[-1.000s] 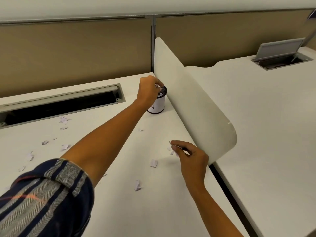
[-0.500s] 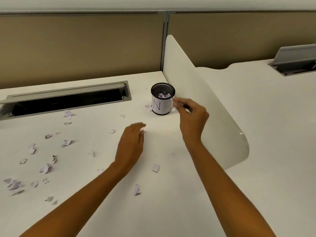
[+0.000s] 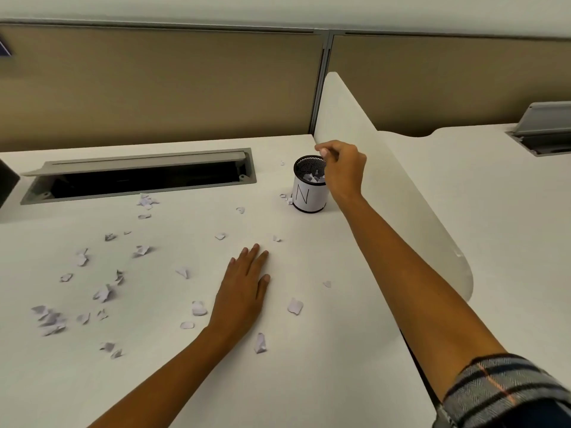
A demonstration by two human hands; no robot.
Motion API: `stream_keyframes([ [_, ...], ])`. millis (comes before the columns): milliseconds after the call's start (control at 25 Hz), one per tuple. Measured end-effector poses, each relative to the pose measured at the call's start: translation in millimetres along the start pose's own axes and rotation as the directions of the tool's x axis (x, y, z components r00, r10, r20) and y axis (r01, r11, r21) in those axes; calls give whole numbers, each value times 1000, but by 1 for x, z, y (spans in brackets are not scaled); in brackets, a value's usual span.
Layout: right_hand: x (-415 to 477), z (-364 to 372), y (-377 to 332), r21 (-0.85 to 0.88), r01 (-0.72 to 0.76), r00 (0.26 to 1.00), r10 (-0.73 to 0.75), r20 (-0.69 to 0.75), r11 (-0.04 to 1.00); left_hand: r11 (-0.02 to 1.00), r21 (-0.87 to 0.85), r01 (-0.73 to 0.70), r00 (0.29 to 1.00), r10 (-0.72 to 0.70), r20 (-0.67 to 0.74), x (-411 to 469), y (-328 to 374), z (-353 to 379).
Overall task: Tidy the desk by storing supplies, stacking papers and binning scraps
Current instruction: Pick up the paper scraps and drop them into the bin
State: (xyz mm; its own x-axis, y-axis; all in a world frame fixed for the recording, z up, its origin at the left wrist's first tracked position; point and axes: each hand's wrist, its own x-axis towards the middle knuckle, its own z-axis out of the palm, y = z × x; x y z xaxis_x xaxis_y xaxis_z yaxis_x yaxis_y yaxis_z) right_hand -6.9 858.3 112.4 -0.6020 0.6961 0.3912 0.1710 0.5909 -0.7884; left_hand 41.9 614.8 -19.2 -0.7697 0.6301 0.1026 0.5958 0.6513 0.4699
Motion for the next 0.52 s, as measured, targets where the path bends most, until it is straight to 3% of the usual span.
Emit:
stream_keyframes([
  [280,-17,-17,0,3,72,991,-71,-111,997,991,-126,50,998,-46,33,-11,-5,-9],
  [440,-1,-11,3,-166,112,982,-83,172,980,990,-131,42,999,-40,22,-27,-11,-17],
  [520,7,-10,2,-248,121,970,-62,234,961,996,-86,36,999,-36,-5,-34,-15,-24],
])
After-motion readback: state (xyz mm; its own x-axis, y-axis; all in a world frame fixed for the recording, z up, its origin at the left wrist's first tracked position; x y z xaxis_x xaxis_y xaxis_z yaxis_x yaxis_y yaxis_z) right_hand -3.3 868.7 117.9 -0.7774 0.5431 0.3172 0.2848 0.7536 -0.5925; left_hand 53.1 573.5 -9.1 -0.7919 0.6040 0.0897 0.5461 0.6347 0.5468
